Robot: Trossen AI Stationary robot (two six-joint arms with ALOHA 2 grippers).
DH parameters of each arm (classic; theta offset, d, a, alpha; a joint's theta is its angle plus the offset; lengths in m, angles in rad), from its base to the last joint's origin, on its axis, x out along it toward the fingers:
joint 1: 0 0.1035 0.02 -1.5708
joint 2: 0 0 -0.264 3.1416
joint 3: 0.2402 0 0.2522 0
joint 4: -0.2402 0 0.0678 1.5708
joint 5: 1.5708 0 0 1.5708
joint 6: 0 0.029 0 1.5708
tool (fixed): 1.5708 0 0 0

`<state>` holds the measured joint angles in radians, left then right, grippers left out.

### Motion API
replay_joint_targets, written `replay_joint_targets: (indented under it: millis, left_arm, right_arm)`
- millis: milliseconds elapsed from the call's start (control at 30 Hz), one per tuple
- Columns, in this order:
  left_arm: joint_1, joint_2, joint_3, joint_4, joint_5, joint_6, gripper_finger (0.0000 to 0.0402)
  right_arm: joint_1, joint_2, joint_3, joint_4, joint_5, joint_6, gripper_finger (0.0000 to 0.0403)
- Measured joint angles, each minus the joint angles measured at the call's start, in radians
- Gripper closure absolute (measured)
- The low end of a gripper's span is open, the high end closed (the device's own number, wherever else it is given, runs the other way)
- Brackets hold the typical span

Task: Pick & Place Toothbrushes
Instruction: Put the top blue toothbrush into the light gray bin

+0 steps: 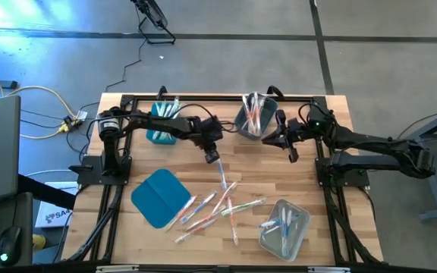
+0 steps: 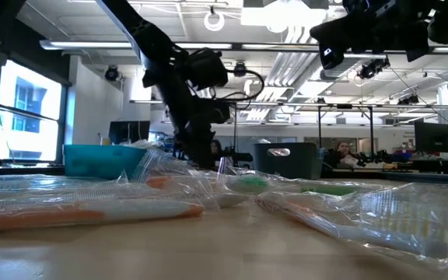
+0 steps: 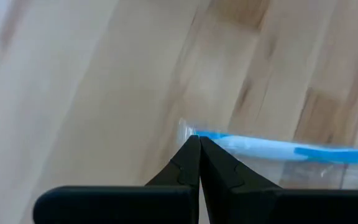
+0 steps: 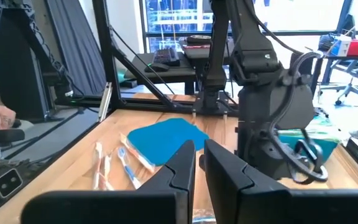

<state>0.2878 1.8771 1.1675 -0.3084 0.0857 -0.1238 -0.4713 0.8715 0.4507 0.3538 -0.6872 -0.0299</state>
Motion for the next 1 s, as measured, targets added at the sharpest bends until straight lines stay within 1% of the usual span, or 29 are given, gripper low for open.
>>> replay_joint_targets:
  millis: [200, 367, 500, 633, 700, 867, 900, 1000]
  left_arm:
    - [-0.009, 0.000, 0.001, -0.139, -0.060, -0.042, 0.0401]
    - [-0.043, -0.004, 0.005, -0.252, -0.059, -0.074, 0.0401]
    - [-0.085, -0.009, 0.005, -0.309, -0.061, -0.096, 0.0401]
    - [-0.121, -0.012, 0.016, -0.395, -0.077, -0.169, 0.0401]
    - [-0.138, -0.016, 0.032, -0.487, -0.142, -0.210, 0.0401]
    - [-0.179, -0.039, 0.101, -0.609, -0.385, -0.244, 0.0401]
    - [-0.185, -0.044, 0.116, -0.615, -0.409, -0.241, 0.0401]
    - [-0.192, -0.057, 0.151, -0.644, -0.433, -0.197, 0.0401]
  right_arm:
    - [0.000, 0.000, 0.000, -0.006, 0.034, 0.000, 0.0376]
    - [0.000, 0.000, 0.000, -0.008, 0.034, 0.000, 0.0376]
    - [0.000, 0.000, 0.000, -0.007, 0.034, -0.001, 0.0376]
    - [0.000, 0.000, 0.000, -0.007, 0.034, -0.001, 0.0376]
    - [0.000, 0.000, 0.000, -0.007, 0.034, -0.001, 0.0376]
    - [0.000, 0.000, 0.000, -0.007, 0.034, -0.001, 0.0376]
    - [0.000, 0.001, 0.000, -0.007, 0.034, -0.001, 0.0376]
    - [0.000, 0.001, 0.000, -0.011, 0.034, -0.001, 0.0376]
